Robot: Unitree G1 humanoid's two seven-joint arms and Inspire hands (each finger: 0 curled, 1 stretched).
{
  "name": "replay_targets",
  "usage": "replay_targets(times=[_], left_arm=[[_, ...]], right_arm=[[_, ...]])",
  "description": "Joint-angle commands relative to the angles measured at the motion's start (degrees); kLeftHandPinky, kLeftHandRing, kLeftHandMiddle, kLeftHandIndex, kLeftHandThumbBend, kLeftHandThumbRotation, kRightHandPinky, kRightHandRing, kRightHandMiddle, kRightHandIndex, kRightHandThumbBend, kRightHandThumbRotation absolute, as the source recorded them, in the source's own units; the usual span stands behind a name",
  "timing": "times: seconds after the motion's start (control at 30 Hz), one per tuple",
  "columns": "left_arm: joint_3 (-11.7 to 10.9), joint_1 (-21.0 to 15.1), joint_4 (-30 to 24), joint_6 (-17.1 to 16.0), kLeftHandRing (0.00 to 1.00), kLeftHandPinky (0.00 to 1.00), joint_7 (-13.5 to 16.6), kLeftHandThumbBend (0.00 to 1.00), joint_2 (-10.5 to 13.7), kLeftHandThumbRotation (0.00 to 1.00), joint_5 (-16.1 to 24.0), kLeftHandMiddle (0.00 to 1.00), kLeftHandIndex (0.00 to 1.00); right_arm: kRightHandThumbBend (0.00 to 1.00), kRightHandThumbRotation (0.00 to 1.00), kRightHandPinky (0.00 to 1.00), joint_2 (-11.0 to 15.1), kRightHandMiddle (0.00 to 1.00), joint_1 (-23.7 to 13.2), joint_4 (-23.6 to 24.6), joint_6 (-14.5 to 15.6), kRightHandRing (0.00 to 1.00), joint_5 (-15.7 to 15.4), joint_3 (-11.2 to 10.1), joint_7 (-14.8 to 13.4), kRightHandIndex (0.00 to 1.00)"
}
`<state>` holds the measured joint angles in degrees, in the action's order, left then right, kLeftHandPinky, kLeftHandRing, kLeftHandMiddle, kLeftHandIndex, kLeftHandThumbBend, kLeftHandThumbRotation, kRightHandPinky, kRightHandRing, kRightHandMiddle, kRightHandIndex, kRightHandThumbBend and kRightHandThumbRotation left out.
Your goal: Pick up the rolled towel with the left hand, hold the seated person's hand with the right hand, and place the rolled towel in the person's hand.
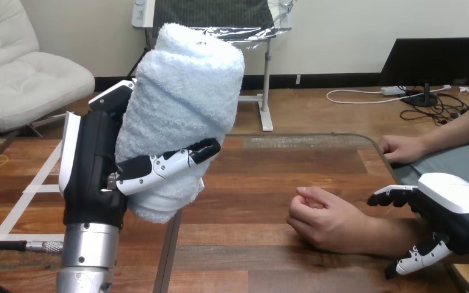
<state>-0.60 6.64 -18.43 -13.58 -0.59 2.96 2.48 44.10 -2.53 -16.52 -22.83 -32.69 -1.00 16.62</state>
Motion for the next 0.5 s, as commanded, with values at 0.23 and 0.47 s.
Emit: replay_targets(times=[0.23, 0.47], left_arm=[[-0.12, -2.61, -0.77, -2.81, 0.24, 0.18, -0.05, 0.47, -0.3, 0.0, -0.77, 0.31, 0.37], [-0.16, -2.48, -0.88, -2.69, 0.23, 0.17, -0.18, 0.47, -0.34, 0.0, -1.0, 0.3, 0.37]], right_arm=[[0.99, 0.16, 0.76, 0.26, 0.81, -6.98, -4.23, 0.89, 0.8, -2.36, 3.17, -3.5, 0.79], [0.97, 0.18, 0.75, 0.25, 0.81, -8.79, -5.98, 1.68, 0.8, -4.01, 5.3, -3.87, 0.79]])
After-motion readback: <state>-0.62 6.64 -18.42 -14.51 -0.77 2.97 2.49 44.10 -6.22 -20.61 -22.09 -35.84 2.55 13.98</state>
